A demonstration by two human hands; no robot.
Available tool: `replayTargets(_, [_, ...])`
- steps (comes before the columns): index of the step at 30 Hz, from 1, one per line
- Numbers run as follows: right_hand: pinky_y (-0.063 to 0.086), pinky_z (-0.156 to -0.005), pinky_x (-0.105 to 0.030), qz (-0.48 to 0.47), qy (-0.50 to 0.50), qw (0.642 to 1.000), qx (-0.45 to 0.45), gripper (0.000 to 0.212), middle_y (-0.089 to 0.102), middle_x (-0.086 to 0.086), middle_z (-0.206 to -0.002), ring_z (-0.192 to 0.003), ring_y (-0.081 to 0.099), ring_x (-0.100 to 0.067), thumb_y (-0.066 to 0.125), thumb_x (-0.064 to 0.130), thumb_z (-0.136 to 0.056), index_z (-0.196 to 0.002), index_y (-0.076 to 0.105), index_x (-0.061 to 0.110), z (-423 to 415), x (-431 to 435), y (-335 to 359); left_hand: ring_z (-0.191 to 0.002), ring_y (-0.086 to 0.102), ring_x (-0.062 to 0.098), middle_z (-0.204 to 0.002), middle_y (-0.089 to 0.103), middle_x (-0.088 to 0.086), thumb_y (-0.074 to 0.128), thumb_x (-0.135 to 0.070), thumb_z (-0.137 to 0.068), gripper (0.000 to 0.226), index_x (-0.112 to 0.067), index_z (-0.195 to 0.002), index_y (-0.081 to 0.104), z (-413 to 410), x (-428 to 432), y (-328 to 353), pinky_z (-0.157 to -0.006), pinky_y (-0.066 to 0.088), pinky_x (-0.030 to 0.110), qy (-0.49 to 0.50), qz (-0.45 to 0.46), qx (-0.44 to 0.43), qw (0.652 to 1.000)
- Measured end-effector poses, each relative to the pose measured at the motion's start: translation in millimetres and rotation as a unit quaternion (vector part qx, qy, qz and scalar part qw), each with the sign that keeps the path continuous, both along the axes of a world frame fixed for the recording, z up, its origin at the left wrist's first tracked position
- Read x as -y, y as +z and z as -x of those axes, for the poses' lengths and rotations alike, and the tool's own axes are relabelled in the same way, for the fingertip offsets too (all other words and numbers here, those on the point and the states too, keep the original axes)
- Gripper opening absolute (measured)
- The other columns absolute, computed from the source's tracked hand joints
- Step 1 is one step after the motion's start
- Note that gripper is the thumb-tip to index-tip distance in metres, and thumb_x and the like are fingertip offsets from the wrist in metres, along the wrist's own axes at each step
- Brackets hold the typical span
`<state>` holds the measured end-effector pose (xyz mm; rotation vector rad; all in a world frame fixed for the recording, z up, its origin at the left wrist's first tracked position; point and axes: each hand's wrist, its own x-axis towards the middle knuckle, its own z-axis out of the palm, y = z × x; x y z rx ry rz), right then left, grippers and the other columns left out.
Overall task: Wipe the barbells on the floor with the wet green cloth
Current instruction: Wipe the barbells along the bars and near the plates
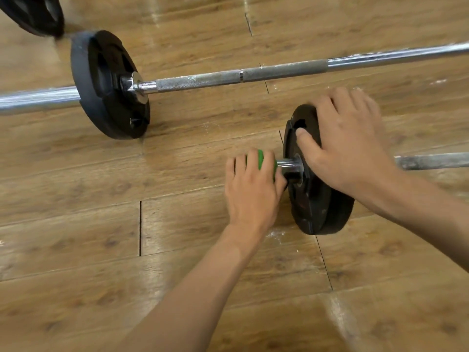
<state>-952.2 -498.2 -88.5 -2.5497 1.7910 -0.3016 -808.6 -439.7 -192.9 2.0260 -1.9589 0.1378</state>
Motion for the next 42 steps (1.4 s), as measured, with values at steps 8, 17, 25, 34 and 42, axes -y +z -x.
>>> replayTargets(8, [0.048, -0.095, -0.047, -0.146, -0.042, 0.987, 0.055, 0.048, 0.055, -0.013, -0.134, -0.114, 0.057, -0.04, 0.048, 0.033, -0.097, -0.139, 0.054, 0.01, 6.9, -33.3, 9.2, -0.07, 0.063, 0.034, -0.078, 0.067, 0.01, 0.037, -0.037, -0.097, 0.037, -0.016, -0.087, 0.065, 20.1, -27.6, 13.0, -0.067, 0.044, 0.04, 0.005, -0.061, 0.002, 0.998])
replayTargets(17, [0.041, -0.115, -0.052, -0.103, 0.0, 0.988, 0.111, 0.068, 0.04, -0.012, -0.159, -0.144, 0.041, -0.032, 0.042, 0.029, -0.093, -0.156, 0.037, 0.003, 32.0, -89.4, -5.6, -0.07, 0.058, 0.029, -0.082, 0.063, 0.008, 0.045, -0.04, -0.098, 0.033, -0.015, -0.097, 0.066, 23.5, -63.6, 9.2, -0.063, 0.034, 0.036, -0.05, -0.017, 0.014, 0.999])
replayTargets(25, [0.044, -0.108, -0.046, -0.11, -0.017, 0.985, 0.135, 0.066, 0.045, -0.008, -0.154, -0.137, 0.047, -0.029, 0.041, 0.029, -0.091, -0.153, 0.041, 0.006, 25.2, -76.4, -1.8, -0.075, 0.056, 0.029, -0.085, 0.063, 0.009, 0.043, -0.034, -0.1, 0.031, -0.012, -0.095, 0.064, 17.2, -66.8, 12.5, -0.068, 0.031, 0.038, 0.026, -0.036, -0.015, 0.999])
replayTargets(34, [0.046, -0.101, -0.043, -0.127, -0.02, 0.98, 0.155, 0.05, 0.051, -0.005, -0.145, -0.129, 0.05, -0.029, 0.048, 0.026, -0.096, -0.143, 0.053, 0.01, 23.4, -58.3, -1.0, -0.096, 0.056, 0.027, -0.109, 0.061, 0.009, 0.038, -0.047, -0.106, 0.044, -0.012, -0.123, 0.059, 5.3, -66.5, -0.7, -0.09, 0.045, 0.041, -0.064, -0.041, 0.018, 0.997])
replayTargets(42, [0.049, -0.093, -0.049, -0.126, -0.046, 0.981, 0.141, 0.039, 0.061, -0.01, -0.117, -0.106, 0.056, -0.031, 0.046, 0.025, -0.093, -0.122, 0.064, 0.006, 12.1, -34.3, 1.7, -0.097, 0.053, 0.029, -0.109, 0.061, 0.011, 0.041, -0.035, -0.105, 0.035, -0.01, -0.119, 0.061, 30.9, -56.7, 5.1, -0.094, 0.04, 0.042, -0.02, -0.006, -0.002, 1.0])
